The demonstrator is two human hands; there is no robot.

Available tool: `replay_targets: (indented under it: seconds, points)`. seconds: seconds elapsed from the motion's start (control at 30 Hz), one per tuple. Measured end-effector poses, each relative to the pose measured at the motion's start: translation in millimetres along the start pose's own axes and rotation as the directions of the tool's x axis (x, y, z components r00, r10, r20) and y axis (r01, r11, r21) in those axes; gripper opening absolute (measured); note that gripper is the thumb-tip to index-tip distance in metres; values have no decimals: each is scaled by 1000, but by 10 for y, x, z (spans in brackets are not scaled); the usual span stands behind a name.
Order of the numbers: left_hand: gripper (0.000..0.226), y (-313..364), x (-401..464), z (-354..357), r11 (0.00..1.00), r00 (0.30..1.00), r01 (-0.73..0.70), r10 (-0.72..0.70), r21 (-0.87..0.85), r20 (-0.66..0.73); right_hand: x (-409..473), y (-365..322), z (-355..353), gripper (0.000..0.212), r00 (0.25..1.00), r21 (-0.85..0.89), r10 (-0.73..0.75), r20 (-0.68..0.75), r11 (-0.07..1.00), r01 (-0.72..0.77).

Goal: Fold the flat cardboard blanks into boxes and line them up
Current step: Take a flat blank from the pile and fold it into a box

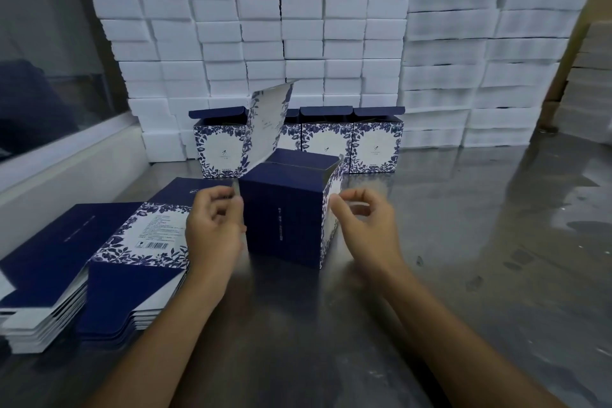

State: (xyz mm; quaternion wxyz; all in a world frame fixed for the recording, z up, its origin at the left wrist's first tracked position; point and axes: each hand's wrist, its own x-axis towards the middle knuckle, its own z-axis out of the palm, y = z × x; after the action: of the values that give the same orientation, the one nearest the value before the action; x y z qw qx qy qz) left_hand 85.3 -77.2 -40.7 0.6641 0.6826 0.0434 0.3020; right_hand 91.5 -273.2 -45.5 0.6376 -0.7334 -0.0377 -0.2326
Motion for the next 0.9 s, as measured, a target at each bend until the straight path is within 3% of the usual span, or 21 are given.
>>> replay_targets:
  seconds: [0.17, 0.3, 0.37, 0.47, 0.57, 0.63, 0.73, 0.83, 0.9]
  points:
    - [10, -47, 4, -32, 999, 999, 11, -10, -46, 36, -40, -44, 14, 25, 1000, 100, -10, 30, 995, 7]
    - [10, -38, -21, -12, 999, 998, -26, 25, 31, 54, -27, -55, 7, 19, 999, 175, 21, 35, 984, -27]
    - [41, -26, -49, -7, 996, 998, -46, 42, 75, 48, -24, -41, 10, 15, 999, 178, 32, 33, 983, -37]
    - [90, -18, -62, -31, 988, 994, -72, 60, 136, 96, -20, -21, -15, 25, 998, 185, 54, 19, 981, -56]
    - [113, -40, -81, -25, 988, 972, -78, 47, 131, 229, -38, -58, -21, 34, 997, 205, 51, 50, 977, -60]
    - [103, -49, -113, 0, 994, 954, -90, 66, 69, 293, -61, -87, 2, 50, 994, 201, 33, 101, 978, -53]
    - [88, -16, -162, 16, 971, 936, -218, 182, 93, 300, -97, -127, 29, 79, 985, 170, -5, 173, 985, -25]
    - [92, 35, -197, 1, 909, 905, -374, 315, 183, 285, -126, -174, 34, 84, 972, 208, -41, 231, 978, -8]
    - [86, 54, -210, -9, 840, 867, -474, 393, 265, 307, -115, -200, 8, 73, 975, 260, -38, 217, 965, -20]
